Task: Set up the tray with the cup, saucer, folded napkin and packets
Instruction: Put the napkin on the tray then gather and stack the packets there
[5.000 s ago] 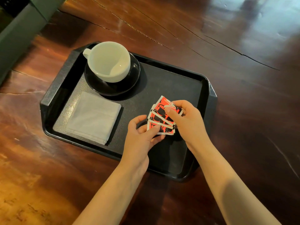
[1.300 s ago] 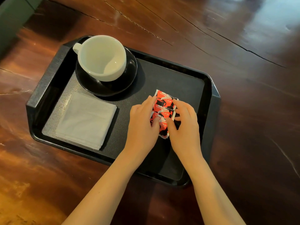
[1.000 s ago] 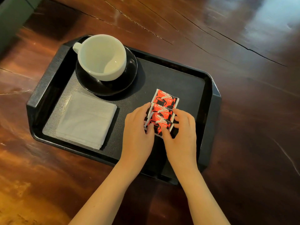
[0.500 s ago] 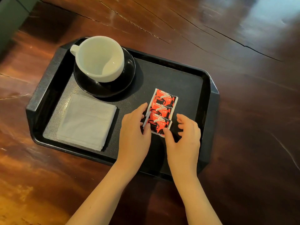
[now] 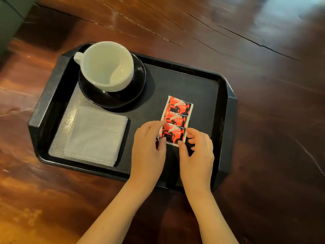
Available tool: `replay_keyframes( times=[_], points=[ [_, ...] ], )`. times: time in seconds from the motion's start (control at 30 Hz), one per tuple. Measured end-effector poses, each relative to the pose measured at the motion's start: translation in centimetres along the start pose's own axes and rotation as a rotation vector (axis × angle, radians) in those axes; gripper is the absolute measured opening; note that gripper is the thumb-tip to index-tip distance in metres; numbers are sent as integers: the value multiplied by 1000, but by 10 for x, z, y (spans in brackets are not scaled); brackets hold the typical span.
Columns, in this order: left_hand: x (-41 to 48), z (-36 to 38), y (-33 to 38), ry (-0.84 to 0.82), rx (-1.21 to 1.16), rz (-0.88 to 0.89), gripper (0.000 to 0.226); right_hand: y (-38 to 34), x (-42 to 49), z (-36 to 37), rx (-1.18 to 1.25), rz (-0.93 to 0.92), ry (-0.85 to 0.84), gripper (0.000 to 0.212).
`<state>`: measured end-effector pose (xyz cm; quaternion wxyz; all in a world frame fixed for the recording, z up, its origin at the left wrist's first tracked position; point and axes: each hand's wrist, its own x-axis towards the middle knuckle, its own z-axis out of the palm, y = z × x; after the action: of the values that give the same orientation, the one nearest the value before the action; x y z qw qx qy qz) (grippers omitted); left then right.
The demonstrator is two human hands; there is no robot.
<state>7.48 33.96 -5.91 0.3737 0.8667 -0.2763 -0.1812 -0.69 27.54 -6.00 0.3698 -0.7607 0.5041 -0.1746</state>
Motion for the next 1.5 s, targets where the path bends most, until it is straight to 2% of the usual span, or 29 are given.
replay_keyframes(
  times=[0.13,0.37,0.5,0.73,0.93,1.27,1.4,1.5],
  points=[
    [-2,3,-4,12,89,66,36,3,-2,5,-69,-66,32,33],
    [-2,4,-4,30,161,115,37,4,-11,8,-467,-160,98,44],
    [-2,3,-3,14,167,102,35,7,-13,8,-530,-158,99,45],
    [1,-1,-5,-42,105,86,33,11,-14,7,-404,-148,83,42],
    [6,-7,-7,-91,90,109,34,0,-4,4,-126,25,65,41],
    [4,-8,-11,-98,42,104,37,-1,1,2,-151,28,5,42],
    [6,-16,-3,-137,-49,15,47,-6,-1,-3,-122,44,-81,42],
    [15,-22,6,-153,-111,-62,61,-13,6,-11,128,171,-97,44]
  ],
)
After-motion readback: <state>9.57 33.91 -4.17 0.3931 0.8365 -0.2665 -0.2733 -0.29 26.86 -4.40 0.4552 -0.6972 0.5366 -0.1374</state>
